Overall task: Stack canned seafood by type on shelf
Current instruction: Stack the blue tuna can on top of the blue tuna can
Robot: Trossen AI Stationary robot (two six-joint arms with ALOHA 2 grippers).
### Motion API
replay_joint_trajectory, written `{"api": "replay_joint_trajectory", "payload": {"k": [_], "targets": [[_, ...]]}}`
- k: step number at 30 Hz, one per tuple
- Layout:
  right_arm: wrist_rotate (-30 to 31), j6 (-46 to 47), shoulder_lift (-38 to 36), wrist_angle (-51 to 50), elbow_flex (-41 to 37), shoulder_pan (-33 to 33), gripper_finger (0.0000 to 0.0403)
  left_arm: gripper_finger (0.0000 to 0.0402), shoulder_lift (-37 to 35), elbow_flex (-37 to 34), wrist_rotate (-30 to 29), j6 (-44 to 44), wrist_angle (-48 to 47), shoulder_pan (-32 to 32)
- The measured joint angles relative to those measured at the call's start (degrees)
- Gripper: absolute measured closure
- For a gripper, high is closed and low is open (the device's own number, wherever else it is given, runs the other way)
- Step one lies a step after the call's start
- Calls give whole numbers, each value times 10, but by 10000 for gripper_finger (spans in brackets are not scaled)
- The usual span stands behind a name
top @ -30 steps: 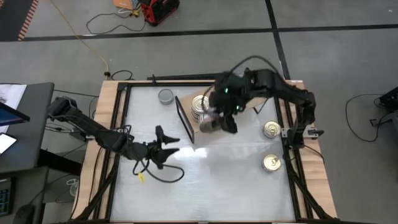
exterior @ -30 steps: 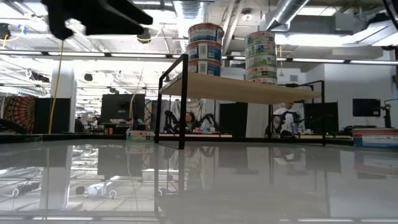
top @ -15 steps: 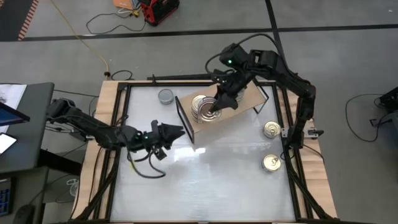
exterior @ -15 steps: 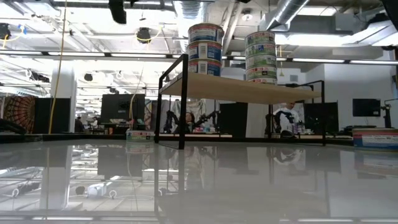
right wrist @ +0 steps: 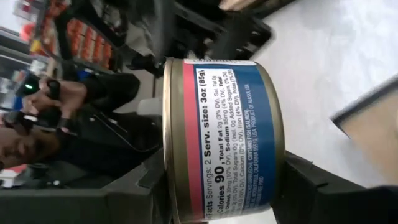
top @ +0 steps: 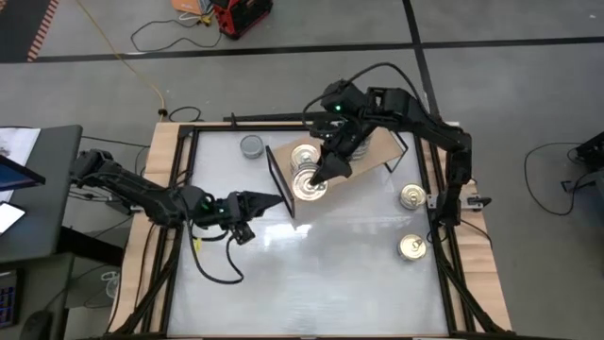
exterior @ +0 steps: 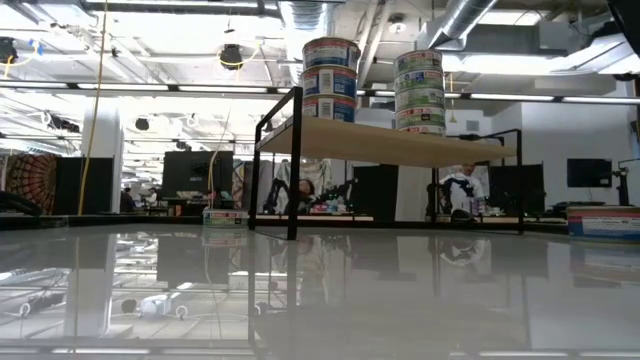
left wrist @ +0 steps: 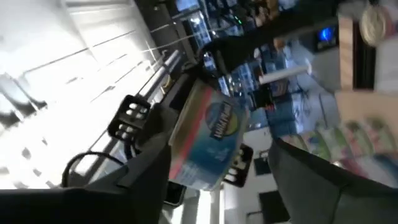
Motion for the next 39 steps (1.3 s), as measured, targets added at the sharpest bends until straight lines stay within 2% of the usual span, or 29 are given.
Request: {"api": "replay_joint_trajectory", "payload": {"k": [5, 18, 31, 35, 39], "targets": [[-3, 29, 4, 15, 0, 9, 184, 109, 19, 14, 1, 115, -12, 0], [1, 62, 5, 29, 0, 23, 184, 106, 25, 16, 82, 241, 39, 14], [12, 85, 4, 48, 0, 32, 184, 107, 25, 30, 117, 232, 18, 39], [12, 92, 4, 43, 0, 30, 184, 107, 25, 31, 122, 182, 9, 39], [12, 97, 4, 45, 0, 31, 184, 107, 25, 31, 119, 185, 9, 38]]}}
